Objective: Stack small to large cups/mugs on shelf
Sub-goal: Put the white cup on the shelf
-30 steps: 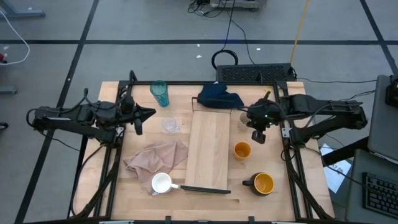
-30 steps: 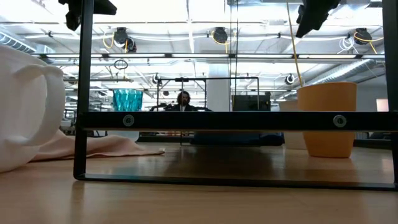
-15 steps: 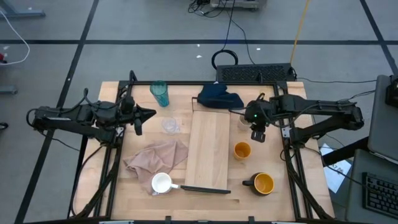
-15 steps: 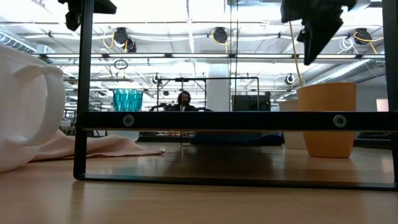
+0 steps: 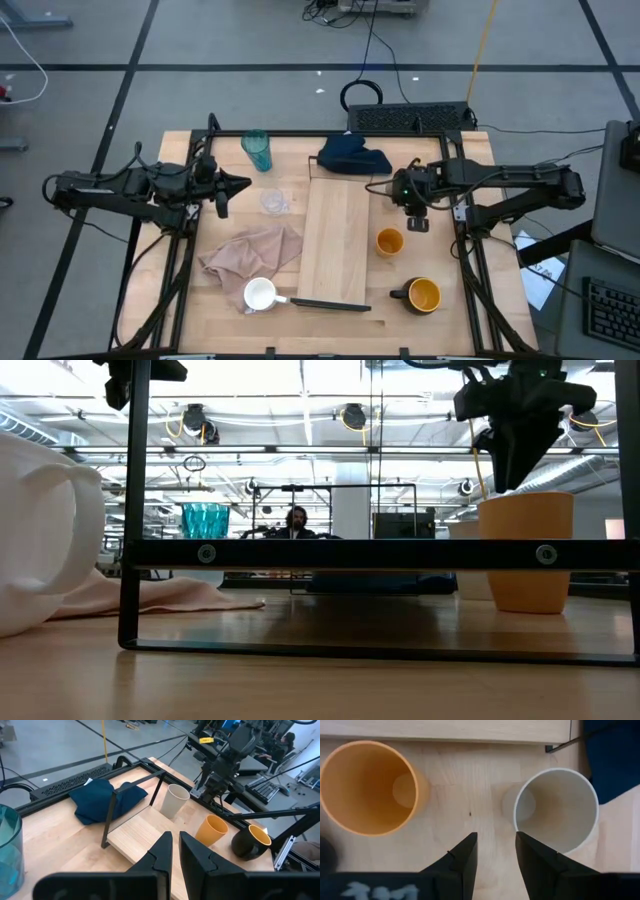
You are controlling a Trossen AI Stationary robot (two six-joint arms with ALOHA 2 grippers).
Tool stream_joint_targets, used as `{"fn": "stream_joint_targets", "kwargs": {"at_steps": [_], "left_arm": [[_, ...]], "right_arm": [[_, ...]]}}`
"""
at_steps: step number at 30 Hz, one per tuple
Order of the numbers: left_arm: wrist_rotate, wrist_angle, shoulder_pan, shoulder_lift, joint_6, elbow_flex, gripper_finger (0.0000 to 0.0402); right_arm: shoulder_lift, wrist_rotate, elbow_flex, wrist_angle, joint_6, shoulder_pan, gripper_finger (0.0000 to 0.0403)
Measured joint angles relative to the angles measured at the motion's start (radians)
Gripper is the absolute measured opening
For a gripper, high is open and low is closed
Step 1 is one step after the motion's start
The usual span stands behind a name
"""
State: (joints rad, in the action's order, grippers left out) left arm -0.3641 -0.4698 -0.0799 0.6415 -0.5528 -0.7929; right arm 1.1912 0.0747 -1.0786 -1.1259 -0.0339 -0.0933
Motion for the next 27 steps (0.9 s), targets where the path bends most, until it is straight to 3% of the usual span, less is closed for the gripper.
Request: {"fn": "stream_joint_targets", "kwargs": {"at_steps": [15, 27], "left_arm": [[0.000, 0.003, 0.000, 0.000, -0.011, 0.000, 0.0033], [0.008, 0.003, 0.000, 0.000, -0.028, 0.000, 0.0033]], "right_arm": [[0.040, 0.000, 0.000, -0.022, -0.281, -0.076, 0.0125], [0.143, -0.001, 0.001, 0.019, -0.356, -0.092, 0.0125]]}}
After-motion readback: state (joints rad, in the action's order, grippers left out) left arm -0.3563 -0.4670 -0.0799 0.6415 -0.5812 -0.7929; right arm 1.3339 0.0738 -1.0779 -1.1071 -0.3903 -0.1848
